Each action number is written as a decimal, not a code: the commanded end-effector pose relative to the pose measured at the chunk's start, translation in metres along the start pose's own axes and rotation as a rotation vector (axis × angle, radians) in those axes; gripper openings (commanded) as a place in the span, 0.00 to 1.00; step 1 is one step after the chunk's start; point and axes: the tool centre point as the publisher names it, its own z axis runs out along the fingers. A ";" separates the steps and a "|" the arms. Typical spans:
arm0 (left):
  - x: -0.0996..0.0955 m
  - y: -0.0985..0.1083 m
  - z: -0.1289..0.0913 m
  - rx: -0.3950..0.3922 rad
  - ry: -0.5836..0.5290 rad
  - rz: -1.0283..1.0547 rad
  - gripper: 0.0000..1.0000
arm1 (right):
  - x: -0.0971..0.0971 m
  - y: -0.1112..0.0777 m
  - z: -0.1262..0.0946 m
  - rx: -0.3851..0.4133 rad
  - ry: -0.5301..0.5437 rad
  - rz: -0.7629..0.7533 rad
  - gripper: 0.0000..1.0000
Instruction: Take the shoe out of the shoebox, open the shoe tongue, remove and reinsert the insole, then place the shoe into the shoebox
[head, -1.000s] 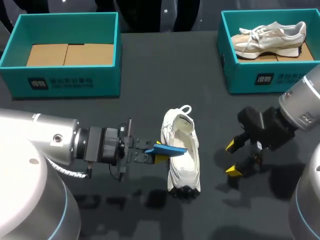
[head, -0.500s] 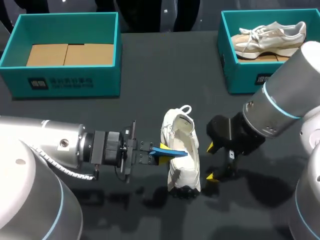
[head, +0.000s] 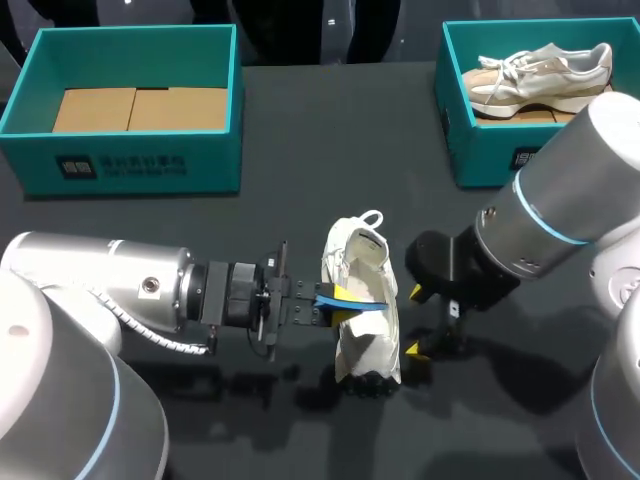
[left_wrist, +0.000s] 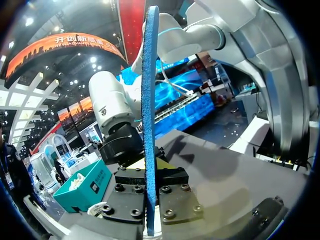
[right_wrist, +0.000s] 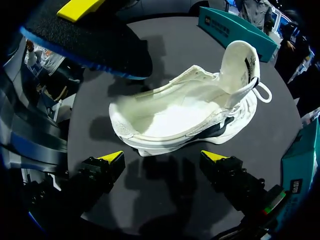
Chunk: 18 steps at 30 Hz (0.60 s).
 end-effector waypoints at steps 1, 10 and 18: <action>-0.002 0.007 0.006 0.006 0.007 0.001 0.00 | 0.000 -0.002 0.001 0.007 -0.012 0.000 1.00; -0.004 0.011 0.010 0.028 0.013 -0.003 0.00 | -0.010 0.000 0.003 0.015 -0.015 -0.023 1.00; -0.006 0.010 0.018 0.043 0.019 0.011 0.00 | -0.012 -0.003 0.006 0.015 -0.008 -0.042 1.00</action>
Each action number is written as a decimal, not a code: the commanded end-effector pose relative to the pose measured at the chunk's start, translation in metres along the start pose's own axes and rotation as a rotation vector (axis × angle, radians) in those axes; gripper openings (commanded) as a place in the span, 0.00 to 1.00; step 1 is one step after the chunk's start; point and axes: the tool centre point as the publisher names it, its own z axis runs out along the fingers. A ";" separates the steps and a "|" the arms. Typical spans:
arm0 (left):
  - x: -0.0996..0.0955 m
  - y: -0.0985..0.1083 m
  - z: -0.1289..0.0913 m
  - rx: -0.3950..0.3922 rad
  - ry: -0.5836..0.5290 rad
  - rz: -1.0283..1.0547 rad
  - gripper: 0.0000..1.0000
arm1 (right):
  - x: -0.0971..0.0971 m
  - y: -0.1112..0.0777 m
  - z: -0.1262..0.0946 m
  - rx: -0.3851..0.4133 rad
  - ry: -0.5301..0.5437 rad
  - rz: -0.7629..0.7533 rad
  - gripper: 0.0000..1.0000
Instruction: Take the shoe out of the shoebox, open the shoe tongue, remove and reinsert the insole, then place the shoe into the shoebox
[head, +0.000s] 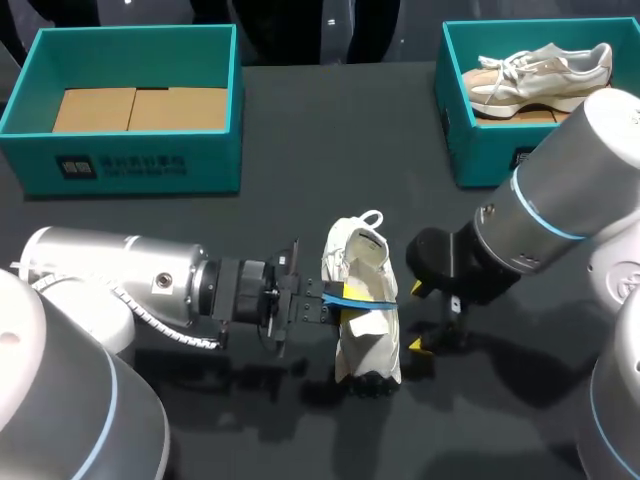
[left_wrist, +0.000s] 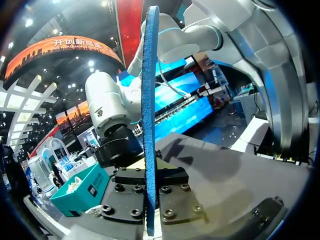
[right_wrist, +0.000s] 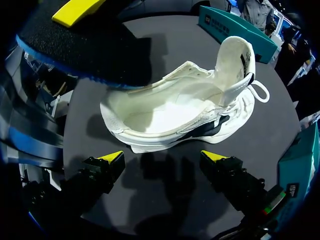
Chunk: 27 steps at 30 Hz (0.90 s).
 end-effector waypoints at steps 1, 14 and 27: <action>-0.003 0.004 0.008 0.007 0.001 0.003 0.00 | -0.001 0.000 0.005 -0.006 0.000 -0.011 1.00; -0.005 0.013 0.021 0.005 -0.007 -0.017 0.00 | -0.001 0.000 0.005 -0.006 0.000 -0.011 1.00; -0.002 0.024 0.027 0.005 -0.027 -0.061 0.00 | -0.001 0.000 0.005 -0.006 0.000 -0.011 1.00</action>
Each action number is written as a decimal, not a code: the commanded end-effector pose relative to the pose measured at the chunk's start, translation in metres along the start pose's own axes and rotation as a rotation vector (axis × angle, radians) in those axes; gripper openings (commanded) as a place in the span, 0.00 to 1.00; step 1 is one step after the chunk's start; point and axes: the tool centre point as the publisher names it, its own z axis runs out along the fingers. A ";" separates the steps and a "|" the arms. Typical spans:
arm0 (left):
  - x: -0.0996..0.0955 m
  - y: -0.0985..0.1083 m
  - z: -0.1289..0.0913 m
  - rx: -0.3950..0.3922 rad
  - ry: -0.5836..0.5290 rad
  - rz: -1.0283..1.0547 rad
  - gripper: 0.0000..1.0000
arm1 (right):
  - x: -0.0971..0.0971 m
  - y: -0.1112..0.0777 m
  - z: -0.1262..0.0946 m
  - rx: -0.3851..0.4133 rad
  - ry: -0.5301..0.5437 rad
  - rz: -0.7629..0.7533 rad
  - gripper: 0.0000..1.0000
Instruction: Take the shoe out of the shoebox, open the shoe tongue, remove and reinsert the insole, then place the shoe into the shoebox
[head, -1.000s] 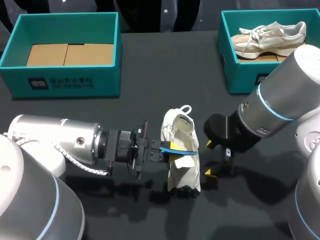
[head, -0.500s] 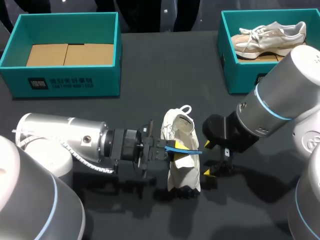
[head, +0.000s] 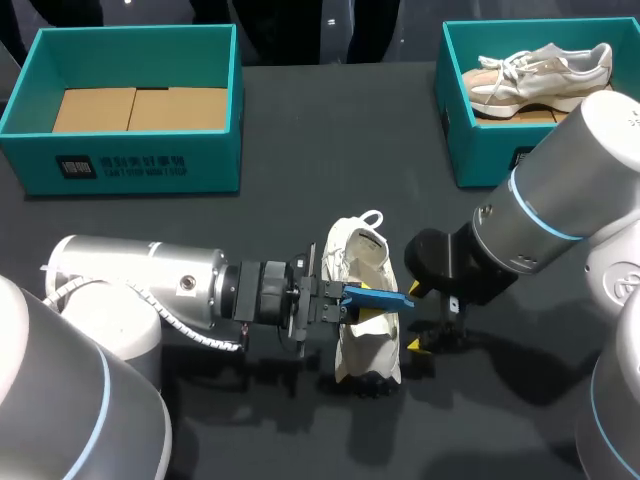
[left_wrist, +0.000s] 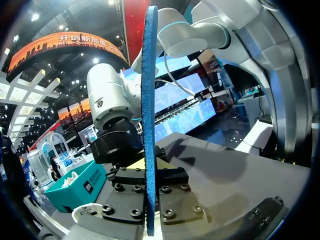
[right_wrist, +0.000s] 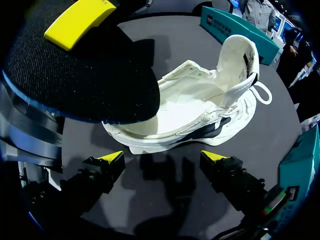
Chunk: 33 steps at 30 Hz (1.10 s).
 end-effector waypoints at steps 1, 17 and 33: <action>0.001 0.006 0.006 0.003 -0.005 -0.004 0.00 | 0.001 -0.001 0.000 -0.001 -0.003 0.000 1.00; -0.002 0.024 0.004 0.001 -0.046 -0.010 0.00 | 0.001 -0.001 0.000 -0.001 -0.003 0.000 1.00; -0.001 0.045 0.002 0.027 -0.046 -0.017 0.00 | 0.001 -0.001 0.000 -0.001 -0.003 0.000 1.00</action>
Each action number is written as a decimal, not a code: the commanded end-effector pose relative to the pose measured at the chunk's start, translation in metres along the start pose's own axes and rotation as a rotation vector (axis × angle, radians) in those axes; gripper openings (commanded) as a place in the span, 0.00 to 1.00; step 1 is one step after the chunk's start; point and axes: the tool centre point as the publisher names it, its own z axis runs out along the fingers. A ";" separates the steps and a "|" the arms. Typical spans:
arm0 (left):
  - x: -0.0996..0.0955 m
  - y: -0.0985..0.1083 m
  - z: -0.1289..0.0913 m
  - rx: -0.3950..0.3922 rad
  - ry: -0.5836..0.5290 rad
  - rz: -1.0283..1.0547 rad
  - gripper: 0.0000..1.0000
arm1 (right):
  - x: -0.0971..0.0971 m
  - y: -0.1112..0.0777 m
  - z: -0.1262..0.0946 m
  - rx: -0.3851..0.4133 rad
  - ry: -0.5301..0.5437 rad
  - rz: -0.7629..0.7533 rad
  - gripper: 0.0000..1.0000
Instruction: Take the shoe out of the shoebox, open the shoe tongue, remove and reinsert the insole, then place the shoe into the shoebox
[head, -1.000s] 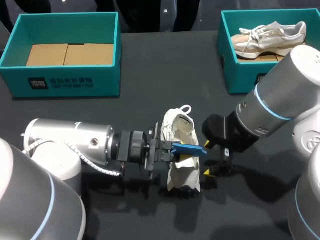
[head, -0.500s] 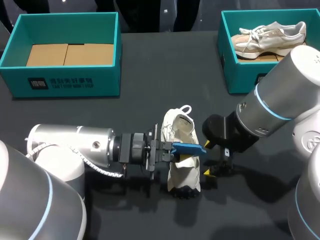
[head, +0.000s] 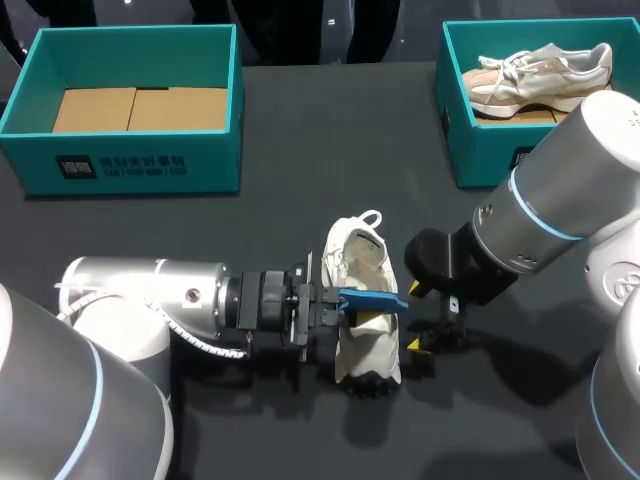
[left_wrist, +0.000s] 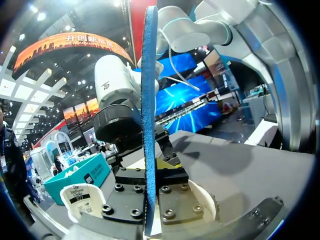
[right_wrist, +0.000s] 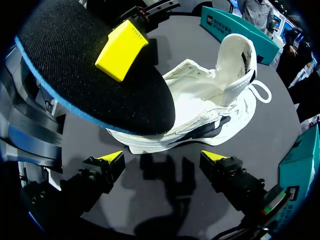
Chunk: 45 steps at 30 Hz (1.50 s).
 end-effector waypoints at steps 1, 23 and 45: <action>0.000 0.008 0.003 0.004 0.004 0.003 0.00 | 0.001 -0.001 0.001 -0.001 -0.002 -0.001 1.00; -0.013 0.060 -0.001 -0.063 -0.048 -0.028 0.00 | 0.001 -0.001 0.001 -0.001 -0.002 -0.001 1.00; -0.018 0.084 -0.001 -0.146 -0.053 -0.041 0.00 | 0.001 -0.001 0.001 -0.001 -0.002 -0.001 1.00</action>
